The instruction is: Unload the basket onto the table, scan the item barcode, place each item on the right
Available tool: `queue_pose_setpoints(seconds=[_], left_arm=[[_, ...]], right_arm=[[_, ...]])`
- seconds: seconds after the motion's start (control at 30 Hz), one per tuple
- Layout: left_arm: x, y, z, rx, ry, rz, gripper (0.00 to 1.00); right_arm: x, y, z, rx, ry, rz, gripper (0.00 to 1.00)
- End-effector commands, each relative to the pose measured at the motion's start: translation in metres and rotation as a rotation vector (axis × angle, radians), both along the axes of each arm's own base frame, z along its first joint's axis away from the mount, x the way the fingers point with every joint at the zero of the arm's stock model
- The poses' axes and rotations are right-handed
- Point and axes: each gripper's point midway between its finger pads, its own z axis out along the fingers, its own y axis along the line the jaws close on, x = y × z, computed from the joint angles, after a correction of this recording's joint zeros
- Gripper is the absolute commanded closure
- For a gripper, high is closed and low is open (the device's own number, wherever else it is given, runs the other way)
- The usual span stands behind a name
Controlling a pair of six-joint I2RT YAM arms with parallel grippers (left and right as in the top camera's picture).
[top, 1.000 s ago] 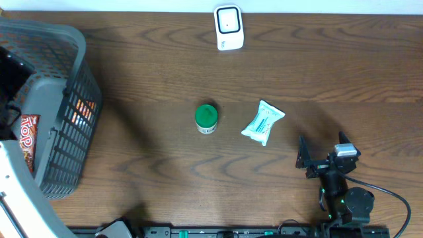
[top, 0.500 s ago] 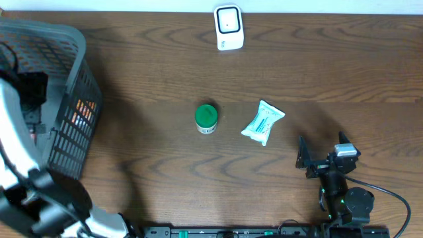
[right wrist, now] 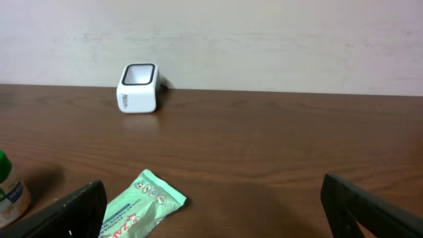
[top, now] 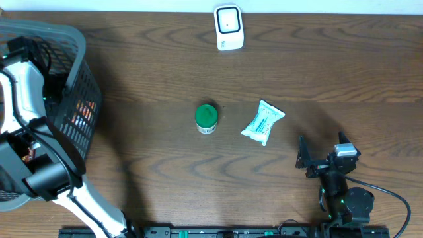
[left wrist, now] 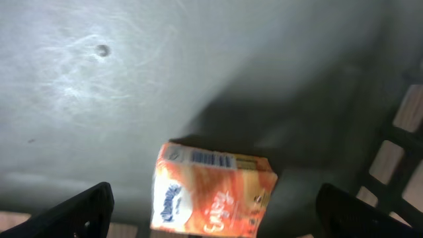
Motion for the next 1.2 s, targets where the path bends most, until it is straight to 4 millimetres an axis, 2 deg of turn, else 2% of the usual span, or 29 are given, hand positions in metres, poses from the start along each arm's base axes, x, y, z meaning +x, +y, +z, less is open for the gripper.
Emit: queue_pose_setpoints(seconds=[0.0, 0.3, 0.67, 0.9, 1.1, 1.17], left_arm=[[0.002, -0.001, -0.008, -0.014, 0.010, -0.034, 0.02], [0.004, -0.005, -0.029, -0.034, 0.047, -0.050, 0.02], [0.030, -0.022, -0.051, -0.095, -0.014, -0.124, 0.02], [0.029, -0.023, -0.052, -0.095, -0.006, -0.168, 0.02], [0.017, -0.028, -0.058, -0.112, 0.038, -0.254, 0.01], [0.013, -0.029, -0.060, -0.116, 0.052, -0.299, 0.08]], right_arm=[[0.000, 0.001, -0.002, 0.013, 0.009, 0.004, 0.01], [0.000, 0.001, -0.002, 0.013, 0.009, 0.004, 0.01], [0.000, 0.001, -0.002, 0.013, 0.009, 0.004, 0.01], [0.000, 0.001, -0.002, 0.013, 0.009, 0.004, 0.01], [0.000, 0.001, -0.002, 0.013, 0.009, 0.004, 0.01], [0.000, 0.001, -0.002, 0.013, 0.009, 0.004, 0.01]])
